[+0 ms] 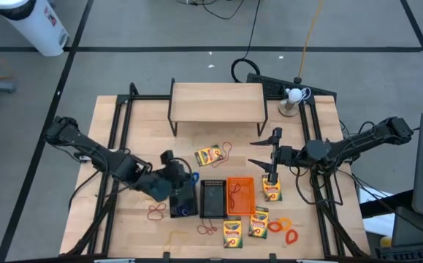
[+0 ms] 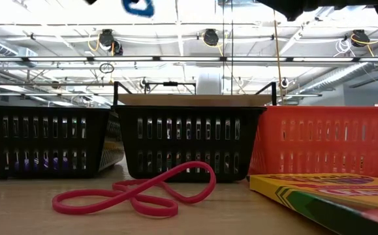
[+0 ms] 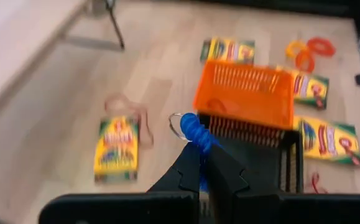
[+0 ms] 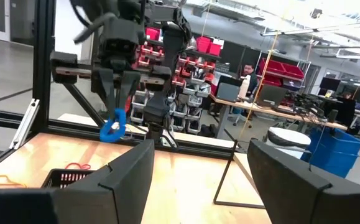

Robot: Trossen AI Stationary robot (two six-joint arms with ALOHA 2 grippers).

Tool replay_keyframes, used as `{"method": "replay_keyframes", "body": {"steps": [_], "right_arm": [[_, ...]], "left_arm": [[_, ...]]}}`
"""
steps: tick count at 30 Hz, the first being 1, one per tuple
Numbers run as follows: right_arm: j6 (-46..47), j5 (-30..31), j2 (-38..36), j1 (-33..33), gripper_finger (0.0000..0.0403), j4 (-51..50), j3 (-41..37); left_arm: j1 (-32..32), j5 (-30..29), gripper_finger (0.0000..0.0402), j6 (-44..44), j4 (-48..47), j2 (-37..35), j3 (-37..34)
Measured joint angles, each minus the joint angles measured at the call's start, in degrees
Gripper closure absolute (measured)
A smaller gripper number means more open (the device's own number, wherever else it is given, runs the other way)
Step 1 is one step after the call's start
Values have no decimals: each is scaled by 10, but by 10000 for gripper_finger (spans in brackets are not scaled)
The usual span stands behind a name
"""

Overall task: Pick & Place Office Desk Supplies
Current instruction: Put the blue spring keychain into the left black bin

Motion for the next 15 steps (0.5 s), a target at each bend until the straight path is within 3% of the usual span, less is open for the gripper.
{"method": "replay_keyframes", "body": {"steps": [8,15], "right_arm": [[10,0,0,0,156,-3,0],[10,0,0,0,156,-4,0]], "left_arm": [[-48,20,397,-168,-120,3,0],[-71,43,394,-182,-117,3,-1]]}}
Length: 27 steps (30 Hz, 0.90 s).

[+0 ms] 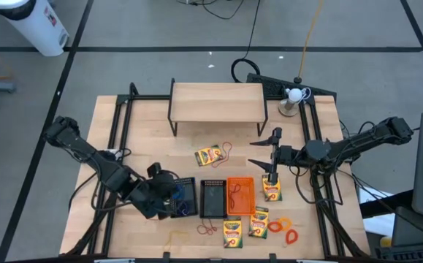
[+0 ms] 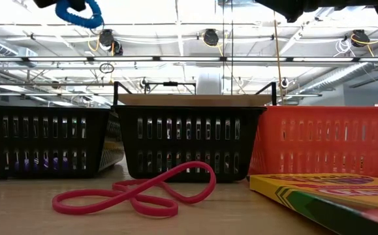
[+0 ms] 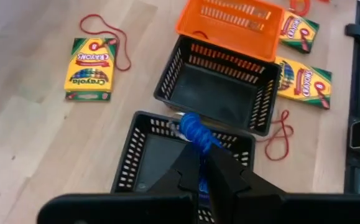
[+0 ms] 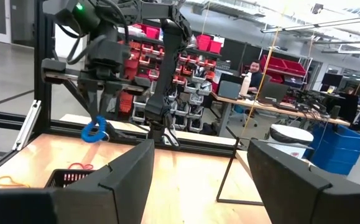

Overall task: Pick & Place Office Desk Supplies
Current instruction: Put the blue spring keychain into the left black bin, then put the yellow rubber band into the orange bin

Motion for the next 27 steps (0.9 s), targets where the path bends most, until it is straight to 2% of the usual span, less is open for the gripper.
{"method": "replay_keyframes", "body": {"steps": [6,11,22,27], "right_arm": [[10,0,0,0,156,0,0],[10,0,0,0,156,0,0],[10,0,0,0,156,0,0],[10,0,0,0,156,-2,0]], "left_arm": [[-1,16,387,-25,-1,0,0],[-1,40,344,-27,0,0,0],[0,24,262,11,8,0,0],[0,24,240,8,-28,0,0]]}}
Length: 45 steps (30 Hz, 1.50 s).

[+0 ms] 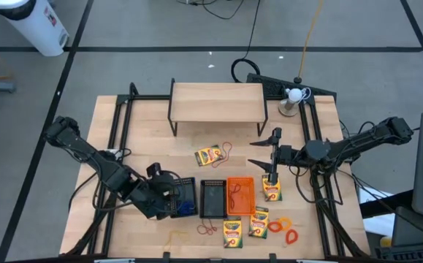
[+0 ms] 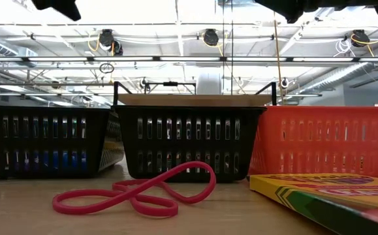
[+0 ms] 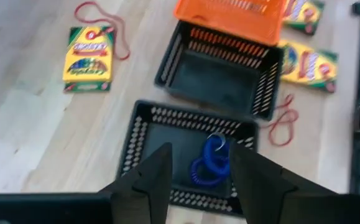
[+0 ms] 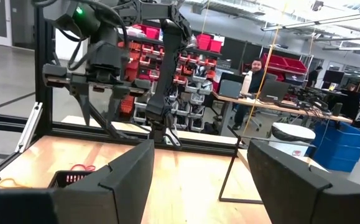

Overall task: Pick & Place Office Desk Supplies
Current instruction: Put the yellow rubber band into the orange bin

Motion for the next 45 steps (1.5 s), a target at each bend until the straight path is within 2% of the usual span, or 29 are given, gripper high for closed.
{"method": "replay_keyframes", "body": {"steps": [3,10,13,18,25,30,39,45], "right_arm": [[0,0,0,0,156,-7,0],[0,0,0,0,156,-11,0],[0,0,0,0,156,-11,0],[0,0,0,0,156,-11,0],[-6,0,0,0,156,-7,0],[-12,0,0,0,156,-2,0],[-12,0,0,0,156,-2,0],[-11,0,0,0,156,-2,0]], "left_arm": [[0,18,235,-27,-49,0,0],[-6,143,234,-152,-202,0,0],[-13,167,234,-166,-217,0,-6],[-28,189,233,-170,-192,0,-54],[-31,240,233,-174,-71,0,-178],[-31,242,233,-177,-11,0,-236],[-31,199,234,-164,27,0,-270],[-27,210,234,-154,81,0,-291]]}}
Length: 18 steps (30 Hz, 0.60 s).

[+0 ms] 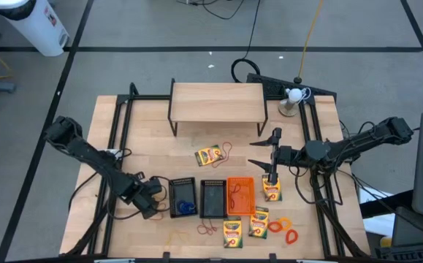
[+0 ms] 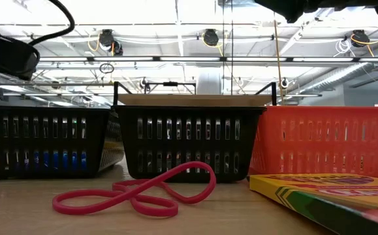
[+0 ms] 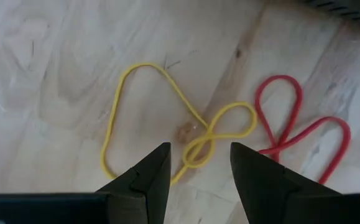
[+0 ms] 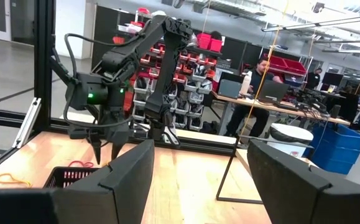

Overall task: Pick & Place Office Desk Supplies
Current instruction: Put the yellow rubber band into the orange bin

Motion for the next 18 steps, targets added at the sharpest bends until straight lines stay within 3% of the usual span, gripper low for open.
{"method": "replay_keyframes", "body": {"steps": [18], "right_arm": [[0,0,0,0,156,0,0]], "left_arm": [[8,0,234,-2,8,0,-1]]}}
